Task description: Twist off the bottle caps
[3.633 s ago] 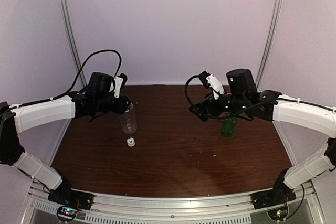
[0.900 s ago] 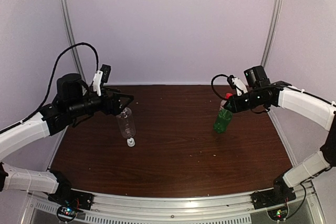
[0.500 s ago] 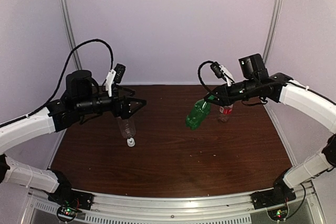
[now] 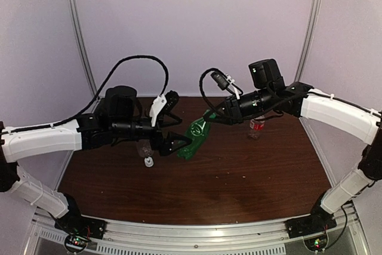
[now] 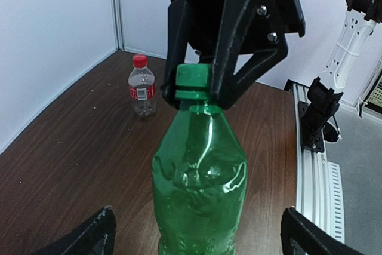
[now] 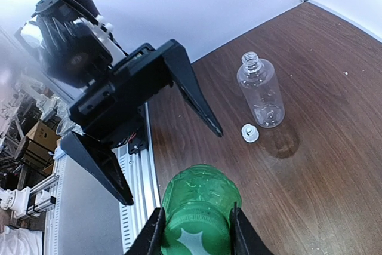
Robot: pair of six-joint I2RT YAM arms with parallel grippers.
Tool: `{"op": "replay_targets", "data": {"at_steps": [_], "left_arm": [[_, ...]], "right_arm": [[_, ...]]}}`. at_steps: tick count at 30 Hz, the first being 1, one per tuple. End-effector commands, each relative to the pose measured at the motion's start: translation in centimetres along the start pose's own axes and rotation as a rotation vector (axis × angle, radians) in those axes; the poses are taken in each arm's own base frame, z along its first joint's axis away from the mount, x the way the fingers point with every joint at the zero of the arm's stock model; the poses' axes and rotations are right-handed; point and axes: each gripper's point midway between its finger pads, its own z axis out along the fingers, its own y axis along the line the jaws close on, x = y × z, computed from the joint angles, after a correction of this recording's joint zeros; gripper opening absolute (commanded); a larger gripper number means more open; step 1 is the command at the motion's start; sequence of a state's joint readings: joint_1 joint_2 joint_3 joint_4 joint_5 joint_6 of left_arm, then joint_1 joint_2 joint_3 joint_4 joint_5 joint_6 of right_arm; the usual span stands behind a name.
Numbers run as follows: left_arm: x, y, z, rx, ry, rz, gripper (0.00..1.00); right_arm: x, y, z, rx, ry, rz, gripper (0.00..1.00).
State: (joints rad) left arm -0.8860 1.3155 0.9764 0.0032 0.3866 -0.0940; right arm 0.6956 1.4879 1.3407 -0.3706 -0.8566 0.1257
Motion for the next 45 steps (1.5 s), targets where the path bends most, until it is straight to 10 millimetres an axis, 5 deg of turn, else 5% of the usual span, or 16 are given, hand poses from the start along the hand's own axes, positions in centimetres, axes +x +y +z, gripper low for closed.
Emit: {"op": "replay_targets", "data": {"at_steps": [1, 18, 25, 36, 45], "left_arm": [[-0.6, -0.7, 0.9, 0.043, -0.008, 0.067, 0.98], [0.1, -0.9, 2.6, 0.088, 0.021, 0.048, 0.79], [0.2, -0.7, 3.0, 0.083, 0.023, 0.045, 0.60], [-0.1, 0.1, 3.3, 0.042, -0.075, -0.061, 0.38], [-0.1, 0.3, 3.6, 0.047, -0.127, -0.131, 0.36]], "right_arm": [[-2.4, 2.6, 0.3, -0.116, -0.054, -0.043, 0.04], [-2.1, 3.1, 1.3, -0.163, -0.040, -0.029, 0.04], [-2.0, 2.9, 1.6, -0.158, -0.034, -0.024, 0.06], [-3.5, 1.3, 0.9, -0.030, -0.151, -0.008, 0.64], [-4.9, 1.6, -0.1, -0.001, -0.272, -0.015, 0.73]]}}
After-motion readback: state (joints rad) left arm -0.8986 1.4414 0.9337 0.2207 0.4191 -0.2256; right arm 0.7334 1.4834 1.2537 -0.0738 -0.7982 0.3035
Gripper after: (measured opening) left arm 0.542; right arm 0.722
